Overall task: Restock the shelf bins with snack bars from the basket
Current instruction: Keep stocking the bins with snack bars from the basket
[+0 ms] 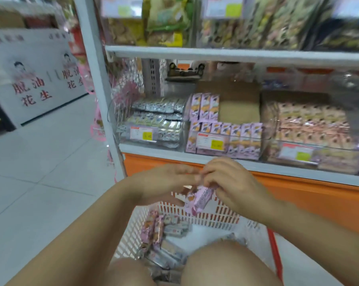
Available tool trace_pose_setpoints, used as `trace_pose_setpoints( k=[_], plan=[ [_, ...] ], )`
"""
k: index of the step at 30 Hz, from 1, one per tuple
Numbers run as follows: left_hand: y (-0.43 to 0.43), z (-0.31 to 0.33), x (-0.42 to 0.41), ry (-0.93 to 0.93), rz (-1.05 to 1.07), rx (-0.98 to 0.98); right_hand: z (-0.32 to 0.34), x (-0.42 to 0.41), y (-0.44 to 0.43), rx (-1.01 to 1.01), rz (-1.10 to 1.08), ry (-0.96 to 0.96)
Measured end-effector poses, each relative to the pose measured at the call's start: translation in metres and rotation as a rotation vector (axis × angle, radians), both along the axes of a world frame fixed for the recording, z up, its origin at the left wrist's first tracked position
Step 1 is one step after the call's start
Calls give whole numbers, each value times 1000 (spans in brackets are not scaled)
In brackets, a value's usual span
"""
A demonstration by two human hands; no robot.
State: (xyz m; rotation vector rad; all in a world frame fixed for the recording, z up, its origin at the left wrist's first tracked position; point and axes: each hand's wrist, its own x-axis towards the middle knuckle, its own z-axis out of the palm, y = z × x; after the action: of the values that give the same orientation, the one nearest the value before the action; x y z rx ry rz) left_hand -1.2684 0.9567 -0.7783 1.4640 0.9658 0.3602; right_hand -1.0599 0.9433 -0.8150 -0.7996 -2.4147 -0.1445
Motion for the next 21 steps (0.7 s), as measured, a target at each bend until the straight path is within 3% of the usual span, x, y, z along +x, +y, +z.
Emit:
trace_pose_setpoints(
  k=[2,7,9,14,18,21],
  plan=[
    [-6,2,13,-63,-50,-15,8,13,-4,83,-71,25],
    [-10,1,46,-247,85,-58,23,39,-12,146,-230,69],
    [-9,-1,55,-227,138,-29,29,50,-13,66,-273,21],
    [5,10,70,-297,199,-28,57,65,-18,-377,-331,-76],
    [31,17,84,-474,434,106,65,60,2,-295,-459,107],
    [57,5,90,-387,640,318,64,54,35,-260,-584,293]
  ],
)
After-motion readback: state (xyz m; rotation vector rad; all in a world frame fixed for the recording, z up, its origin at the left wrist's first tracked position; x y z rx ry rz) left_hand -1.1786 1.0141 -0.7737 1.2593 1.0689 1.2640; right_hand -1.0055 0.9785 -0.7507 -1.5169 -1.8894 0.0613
